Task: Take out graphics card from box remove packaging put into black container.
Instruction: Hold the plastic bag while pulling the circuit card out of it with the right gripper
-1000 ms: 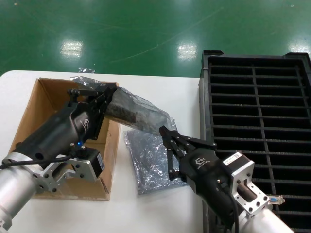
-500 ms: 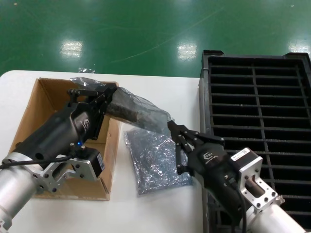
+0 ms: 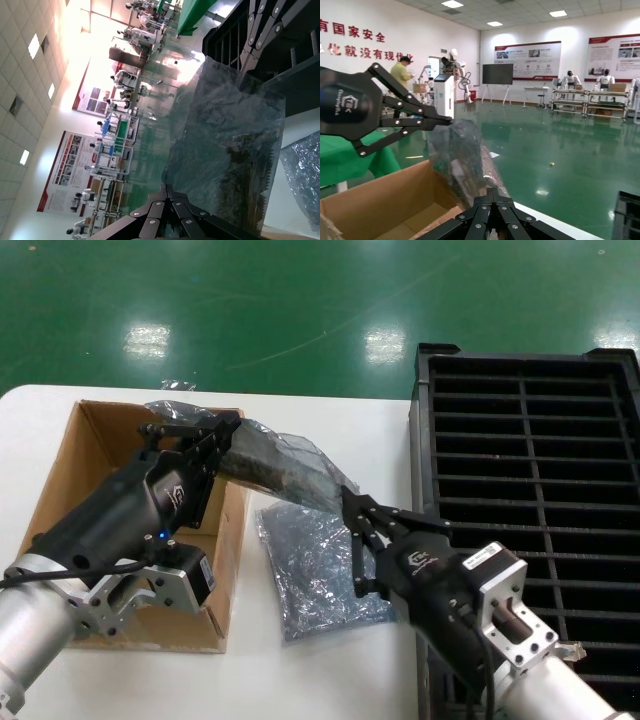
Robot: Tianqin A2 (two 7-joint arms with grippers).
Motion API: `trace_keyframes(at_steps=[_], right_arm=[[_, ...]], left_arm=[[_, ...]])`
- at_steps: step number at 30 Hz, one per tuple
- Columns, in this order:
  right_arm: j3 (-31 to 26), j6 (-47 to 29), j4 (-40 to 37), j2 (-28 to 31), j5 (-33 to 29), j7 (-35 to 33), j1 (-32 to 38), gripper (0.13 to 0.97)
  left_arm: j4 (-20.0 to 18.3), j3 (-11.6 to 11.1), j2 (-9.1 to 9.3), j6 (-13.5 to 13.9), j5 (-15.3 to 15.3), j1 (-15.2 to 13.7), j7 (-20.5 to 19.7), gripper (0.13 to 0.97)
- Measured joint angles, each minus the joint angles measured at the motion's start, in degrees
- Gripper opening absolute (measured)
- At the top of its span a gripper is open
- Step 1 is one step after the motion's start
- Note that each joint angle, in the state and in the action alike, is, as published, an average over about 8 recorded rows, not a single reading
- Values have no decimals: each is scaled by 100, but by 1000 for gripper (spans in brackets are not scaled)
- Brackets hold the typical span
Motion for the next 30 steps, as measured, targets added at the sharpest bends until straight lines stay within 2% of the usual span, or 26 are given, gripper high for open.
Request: trace_keyframes(at_steps=[16, 30], right_arm=[[-228, -131, -101, -108, -125, -7, 176, 132], [-51, -819, -668, -254, -573, 357, 533, 132]], left_arm=[[0, 0, 0, 0, 0, 0, 0, 139], [0, 0, 0, 0, 0, 0, 0, 139]])
